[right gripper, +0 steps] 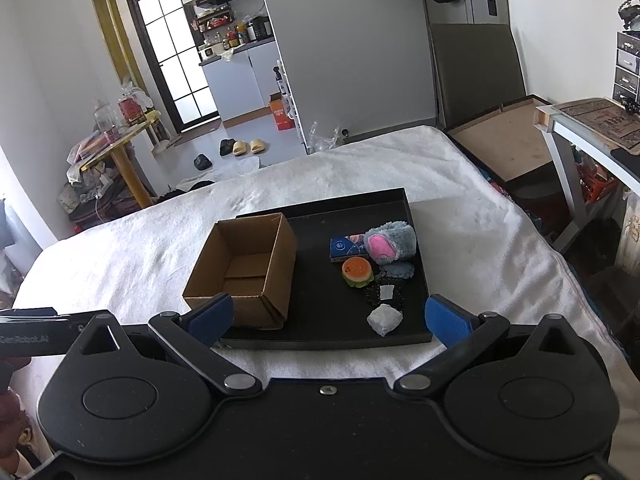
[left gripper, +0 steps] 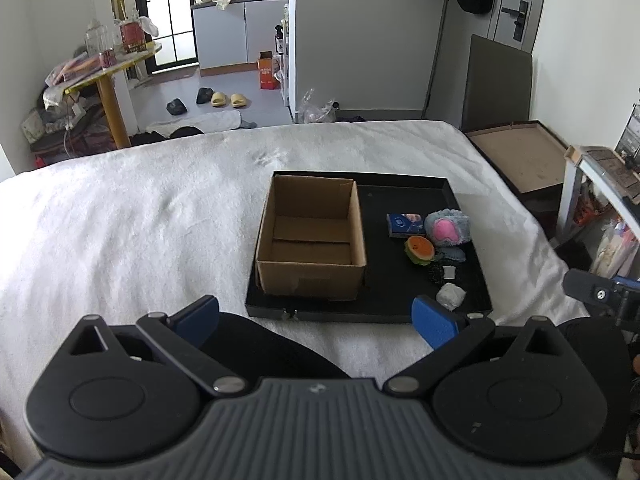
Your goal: Organize soft objects
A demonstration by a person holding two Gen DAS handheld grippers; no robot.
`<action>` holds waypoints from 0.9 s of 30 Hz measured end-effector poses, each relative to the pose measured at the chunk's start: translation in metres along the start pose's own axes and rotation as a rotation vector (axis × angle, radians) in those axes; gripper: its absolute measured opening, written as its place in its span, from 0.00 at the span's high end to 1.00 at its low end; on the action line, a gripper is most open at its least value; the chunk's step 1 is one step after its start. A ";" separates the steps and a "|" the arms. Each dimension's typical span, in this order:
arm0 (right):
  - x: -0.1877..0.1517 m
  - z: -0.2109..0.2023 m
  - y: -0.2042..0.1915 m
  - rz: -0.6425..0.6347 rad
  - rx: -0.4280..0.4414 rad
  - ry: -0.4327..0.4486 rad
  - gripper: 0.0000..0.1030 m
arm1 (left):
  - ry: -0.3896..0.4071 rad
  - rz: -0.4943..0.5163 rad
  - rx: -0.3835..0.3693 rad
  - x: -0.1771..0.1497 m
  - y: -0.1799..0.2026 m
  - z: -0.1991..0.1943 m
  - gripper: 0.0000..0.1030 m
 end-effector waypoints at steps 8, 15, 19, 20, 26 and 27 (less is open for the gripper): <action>-0.002 -0.002 -0.002 -0.008 0.005 -0.017 0.00 | 0.000 0.002 0.010 0.000 -0.004 -0.005 0.01; -0.005 -0.001 -0.003 -0.019 0.000 -0.018 0.00 | 0.001 0.004 0.018 0.000 -0.006 -0.006 0.01; -0.006 -0.002 -0.003 -0.025 -0.008 -0.016 0.00 | -0.001 -0.001 0.016 -0.001 -0.007 -0.005 0.01; -0.006 -0.002 -0.003 -0.024 -0.006 -0.017 0.00 | -0.001 -0.001 0.016 -0.001 -0.008 -0.005 0.01; -0.005 -0.002 -0.002 -0.023 -0.014 -0.014 0.00 | 0.000 -0.001 0.017 -0.002 -0.008 -0.005 0.01; -0.005 -0.002 -0.002 -0.023 -0.014 -0.015 0.00 | 0.000 -0.001 0.018 -0.002 -0.009 -0.005 0.01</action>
Point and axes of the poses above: each gripper's, at about its wrist camera, not at the fingertips, and z roughly the way its jaws point, y to its right, x to its top, the point moved 8 cm from there along z, roughly the way its jaws point, and after that the axes turned 7 degrees about z, right-handed, at the moved point
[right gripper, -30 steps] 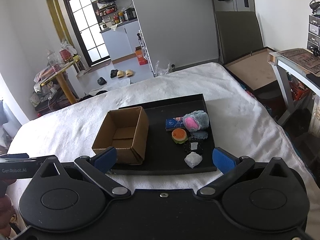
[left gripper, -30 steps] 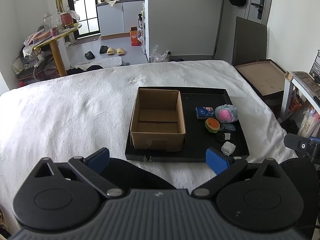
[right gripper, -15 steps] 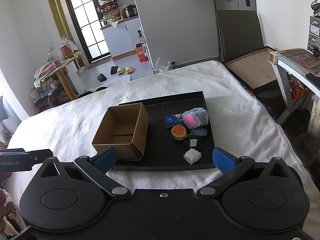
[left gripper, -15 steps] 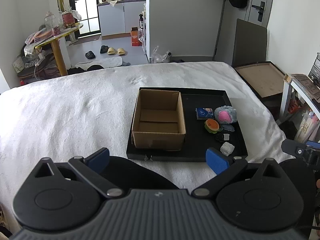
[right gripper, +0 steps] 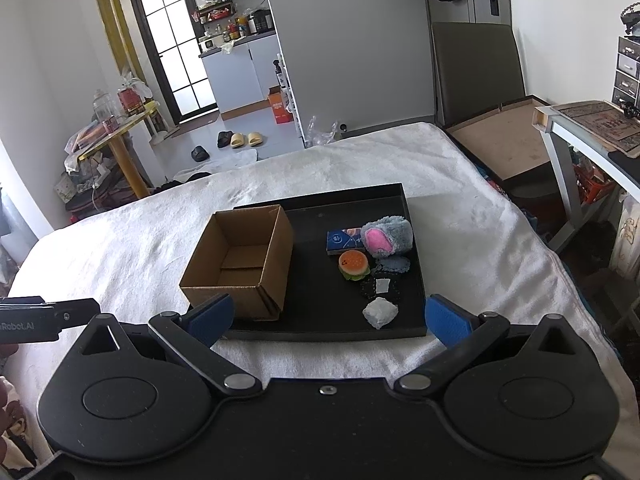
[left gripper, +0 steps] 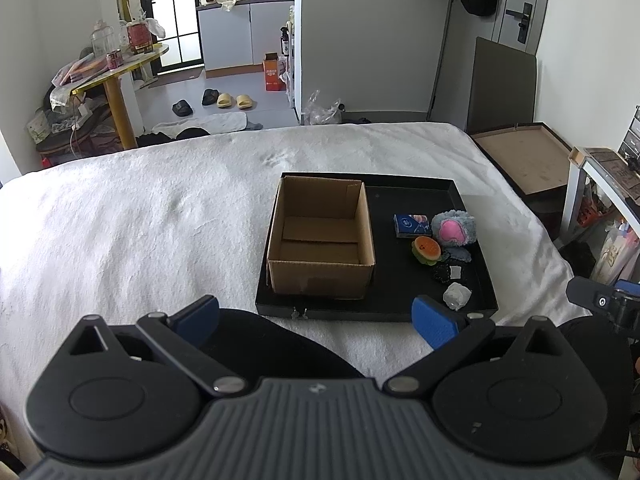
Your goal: Organize soft objects
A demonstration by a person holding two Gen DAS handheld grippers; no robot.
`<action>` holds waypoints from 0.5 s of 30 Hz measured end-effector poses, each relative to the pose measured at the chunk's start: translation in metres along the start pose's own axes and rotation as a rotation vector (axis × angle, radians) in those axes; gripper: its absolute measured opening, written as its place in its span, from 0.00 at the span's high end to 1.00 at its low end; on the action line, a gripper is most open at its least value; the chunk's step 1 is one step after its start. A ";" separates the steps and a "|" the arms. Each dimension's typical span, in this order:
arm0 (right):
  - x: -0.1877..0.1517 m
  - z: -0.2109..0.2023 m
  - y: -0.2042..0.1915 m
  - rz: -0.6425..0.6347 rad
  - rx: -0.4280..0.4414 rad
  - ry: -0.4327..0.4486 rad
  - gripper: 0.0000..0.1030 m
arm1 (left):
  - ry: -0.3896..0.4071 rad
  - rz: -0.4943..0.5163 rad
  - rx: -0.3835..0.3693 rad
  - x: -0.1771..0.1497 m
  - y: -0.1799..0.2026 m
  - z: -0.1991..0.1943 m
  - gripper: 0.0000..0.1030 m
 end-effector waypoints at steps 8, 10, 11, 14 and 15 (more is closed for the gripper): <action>-0.001 0.000 0.002 0.001 -0.002 0.000 0.00 | 0.004 -0.002 0.005 0.000 -0.003 -0.001 0.01; -0.001 0.000 0.002 0.001 -0.001 -0.001 0.00 | 0.003 -0.004 0.001 0.000 -0.003 -0.001 0.01; -0.001 0.000 0.002 0.001 -0.001 0.000 0.00 | 0.003 -0.005 0.002 0.000 -0.003 -0.001 0.01; -0.001 0.000 0.002 0.001 -0.002 0.001 0.00 | 0.003 -0.005 0.001 0.000 -0.003 -0.001 0.01; -0.001 0.000 0.001 0.001 -0.004 0.000 0.00 | 0.003 -0.005 0.000 0.000 -0.003 -0.001 0.01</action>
Point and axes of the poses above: each gripper's, at about its wrist camera, not at the fingertips, and z roughly the way its jaws point, y to its right, x to its top, the point moved 8 cm from there along z, roughly the way its jaws point, and after that the axes turned 7 degrees about z, right-handed, at the moved point
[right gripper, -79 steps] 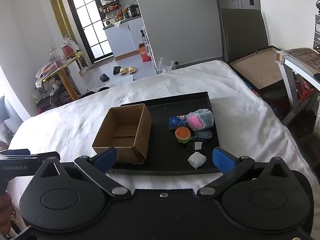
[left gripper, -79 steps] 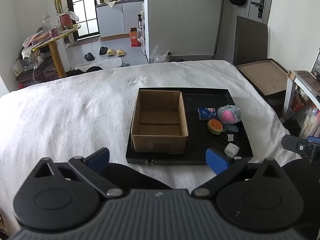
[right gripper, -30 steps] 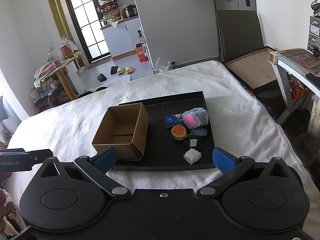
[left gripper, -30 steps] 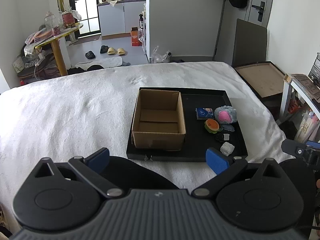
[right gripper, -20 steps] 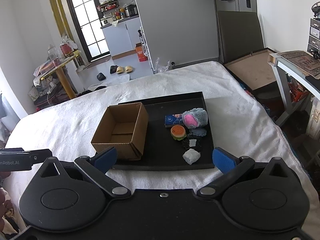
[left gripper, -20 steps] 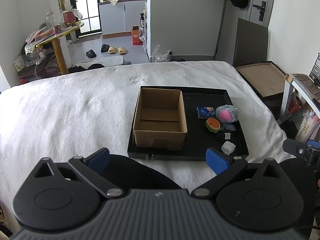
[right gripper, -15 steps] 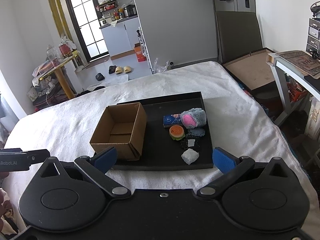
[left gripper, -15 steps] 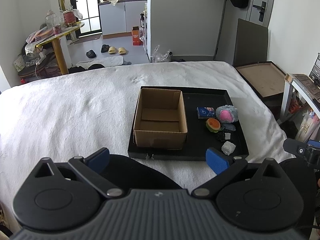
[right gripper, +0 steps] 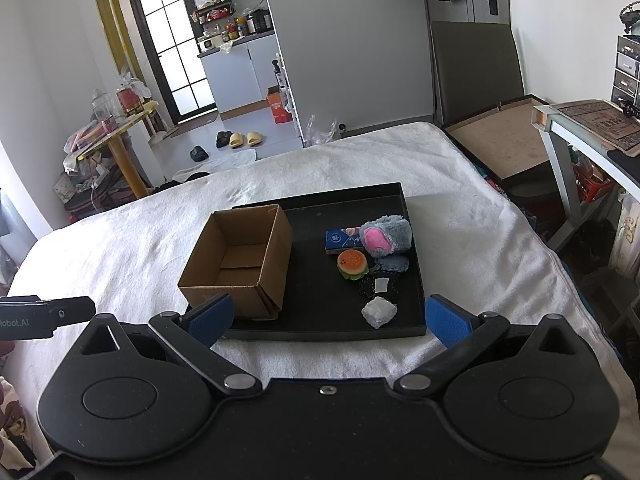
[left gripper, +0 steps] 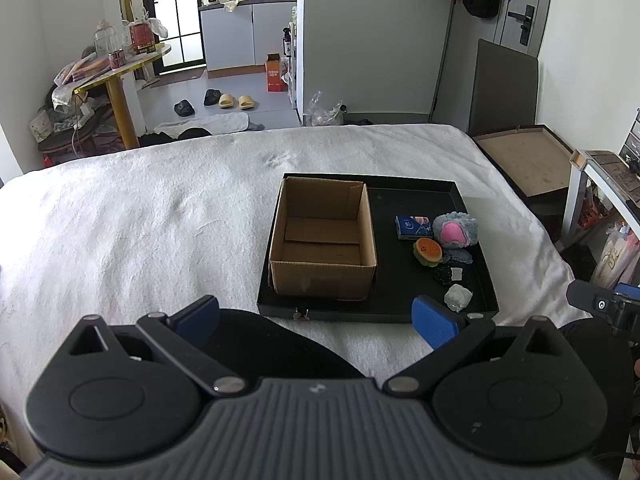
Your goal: Organize soft objects
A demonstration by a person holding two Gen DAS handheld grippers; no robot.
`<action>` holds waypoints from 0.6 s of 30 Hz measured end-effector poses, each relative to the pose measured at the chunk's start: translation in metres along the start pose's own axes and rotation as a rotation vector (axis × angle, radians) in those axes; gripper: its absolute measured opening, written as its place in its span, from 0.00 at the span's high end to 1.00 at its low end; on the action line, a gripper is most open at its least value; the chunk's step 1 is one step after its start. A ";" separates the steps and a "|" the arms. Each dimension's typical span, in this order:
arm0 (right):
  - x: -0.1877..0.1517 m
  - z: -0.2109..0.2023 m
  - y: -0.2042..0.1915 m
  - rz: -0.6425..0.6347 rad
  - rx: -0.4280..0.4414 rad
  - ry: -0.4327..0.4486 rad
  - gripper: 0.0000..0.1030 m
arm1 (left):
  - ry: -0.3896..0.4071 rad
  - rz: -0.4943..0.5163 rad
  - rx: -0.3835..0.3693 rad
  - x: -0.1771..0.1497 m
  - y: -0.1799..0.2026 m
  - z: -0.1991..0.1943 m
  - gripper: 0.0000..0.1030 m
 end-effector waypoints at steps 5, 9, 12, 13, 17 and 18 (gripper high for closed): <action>0.001 0.001 0.002 0.002 -0.005 0.002 0.00 | -0.002 -0.005 0.003 -0.001 -0.002 0.001 0.01; 0.001 0.001 0.002 0.001 -0.008 0.001 0.00 | -0.003 -0.011 0.008 -0.002 -0.004 0.002 0.01; 0.000 0.002 0.003 0.005 -0.005 0.001 0.00 | -0.004 -0.015 0.007 -0.001 -0.005 0.003 0.01; 0.000 0.002 0.002 0.006 -0.005 0.001 0.00 | -0.003 -0.013 0.008 -0.001 -0.005 0.003 0.01; 0.000 0.008 0.002 0.009 -0.005 -0.004 0.00 | -0.001 -0.016 0.011 0.000 -0.007 0.007 0.01; 0.001 0.010 0.002 0.013 -0.002 -0.003 0.00 | -0.002 -0.020 0.011 0.000 -0.008 0.008 0.01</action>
Point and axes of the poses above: each gripper's, at about its wrist camera, not at the fingertips, and z roughly the way its jaws point, y to its right, x to its top, the point moved 8 cm from there along z, roughly the way its jaws point, and after that the axes turned 7 degrees about z, right-handed, at the moved point
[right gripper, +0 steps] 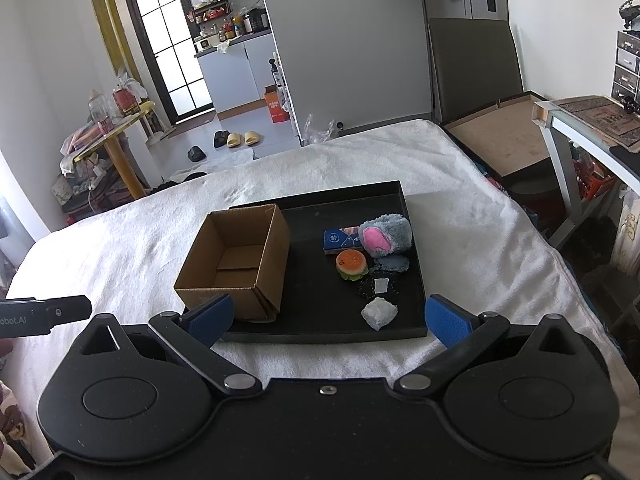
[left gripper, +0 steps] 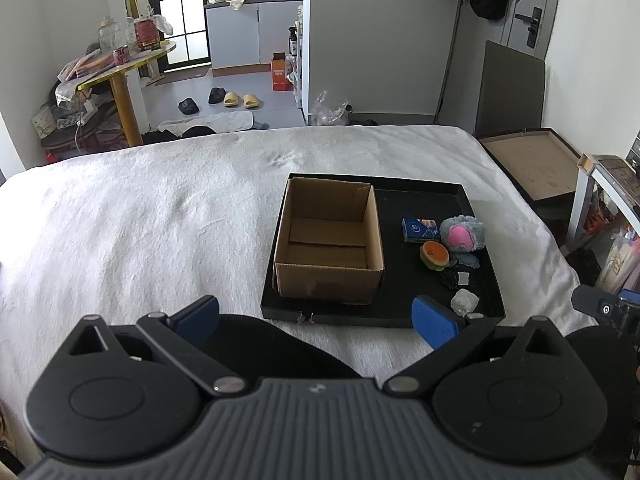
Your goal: Organize soft objects
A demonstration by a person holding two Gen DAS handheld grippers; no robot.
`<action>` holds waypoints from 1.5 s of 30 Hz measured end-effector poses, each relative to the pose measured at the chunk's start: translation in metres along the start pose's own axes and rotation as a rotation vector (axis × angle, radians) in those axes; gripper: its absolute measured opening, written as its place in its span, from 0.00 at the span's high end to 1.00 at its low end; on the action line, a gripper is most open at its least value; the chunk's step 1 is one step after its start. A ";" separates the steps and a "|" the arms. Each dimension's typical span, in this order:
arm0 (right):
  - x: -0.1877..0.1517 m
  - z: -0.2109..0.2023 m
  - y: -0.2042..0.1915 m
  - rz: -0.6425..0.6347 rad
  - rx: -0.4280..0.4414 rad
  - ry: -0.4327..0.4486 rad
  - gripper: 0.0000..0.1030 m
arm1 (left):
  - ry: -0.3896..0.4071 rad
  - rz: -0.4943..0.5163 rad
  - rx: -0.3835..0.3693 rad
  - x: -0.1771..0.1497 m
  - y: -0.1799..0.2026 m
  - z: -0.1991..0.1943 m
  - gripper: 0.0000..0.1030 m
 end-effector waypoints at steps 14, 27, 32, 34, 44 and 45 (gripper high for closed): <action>0.002 0.039 0.016 0.044 0.004 -0.018 0.00 | -0.015 -0.024 0.031 0.011 -0.012 0.039 0.01; 0.011 0.084 0.043 0.113 -0.016 -0.006 0.00 | -0.032 -0.063 0.068 0.025 -0.025 0.085 0.01; 0.016 0.104 0.046 0.130 -0.002 -0.009 0.03 | -0.040 -0.079 0.095 0.029 -0.035 0.102 0.02; 0.017 0.112 0.047 0.144 0.002 -0.014 0.05 | -0.049 -0.094 0.100 0.030 -0.040 0.110 0.02; 0.029 0.153 0.057 0.263 0.036 -0.024 0.16 | -0.096 -0.115 0.120 0.039 -0.054 0.150 0.03; 0.030 0.156 0.059 0.282 0.045 -0.018 0.16 | -0.097 -0.111 0.122 0.041 -0.055 0.154 0.04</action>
Point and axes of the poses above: each gripper's, at about its wrist camera, not at the fingertips, and z roughly the way its jaws point, y to its right, x to its top, the point moved 8 cm from there along z, roughly the way its jaws point, and after that the axes turned 7 degrees about z, right-handed, at the moved point
